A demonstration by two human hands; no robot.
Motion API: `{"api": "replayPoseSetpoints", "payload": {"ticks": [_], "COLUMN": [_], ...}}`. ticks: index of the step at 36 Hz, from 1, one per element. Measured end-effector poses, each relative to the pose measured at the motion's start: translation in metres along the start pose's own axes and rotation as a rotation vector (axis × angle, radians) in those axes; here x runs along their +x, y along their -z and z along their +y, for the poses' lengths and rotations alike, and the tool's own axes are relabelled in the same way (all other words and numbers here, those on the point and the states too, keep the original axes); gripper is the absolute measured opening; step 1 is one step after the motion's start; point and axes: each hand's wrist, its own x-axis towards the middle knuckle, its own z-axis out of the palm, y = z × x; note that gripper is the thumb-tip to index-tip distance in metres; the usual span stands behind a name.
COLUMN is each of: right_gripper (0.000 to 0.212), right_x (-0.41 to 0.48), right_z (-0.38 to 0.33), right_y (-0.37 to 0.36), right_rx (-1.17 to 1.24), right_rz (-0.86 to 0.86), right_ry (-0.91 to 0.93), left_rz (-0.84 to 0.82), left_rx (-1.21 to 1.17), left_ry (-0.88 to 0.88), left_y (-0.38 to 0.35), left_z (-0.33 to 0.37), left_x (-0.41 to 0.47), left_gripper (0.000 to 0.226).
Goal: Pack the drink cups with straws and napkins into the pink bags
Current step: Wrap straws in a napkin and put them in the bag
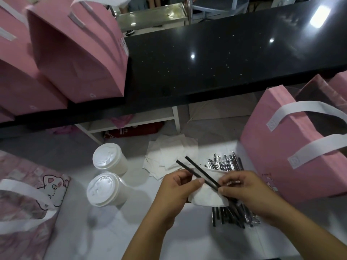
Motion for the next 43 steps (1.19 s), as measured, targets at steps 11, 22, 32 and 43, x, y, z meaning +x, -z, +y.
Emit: {"api": "replayPoseSetpoints", "payload": {"ticks": [11,22,32,43], "right_gripper": [0.010,0.011,0.050,0.074], "right_x": [-0.003,-0.001,-0.002,-0.005], "right_z": [-0.007,0.001,0.001,-0.014], "right_y": [0.000,0.007,0.013,0.024], "right_rx": [0.002,-0.017,0.054,0.147], "right_rz": [-0.030,-0.032,0.007,-0.118], "right_ry": [0.029,0.004,-0.033,-0.005], "left_rz": [0.101,0.135,0.119,0.155], "left_rx": [-0.030,-0.076,-0.103,-0.141], "left_ry": [-0.019,0.009,-0.016,-0.036], "left_y": [-0.007,-0.020,-0.023,-0.018], "left_z": [-0.008,-0.007,-0.001,0.009], "left_x": [-0.004,-0.009,-0.010,-0.010], "left_gripper": [0.012,0.013,0.029,0.034]}}
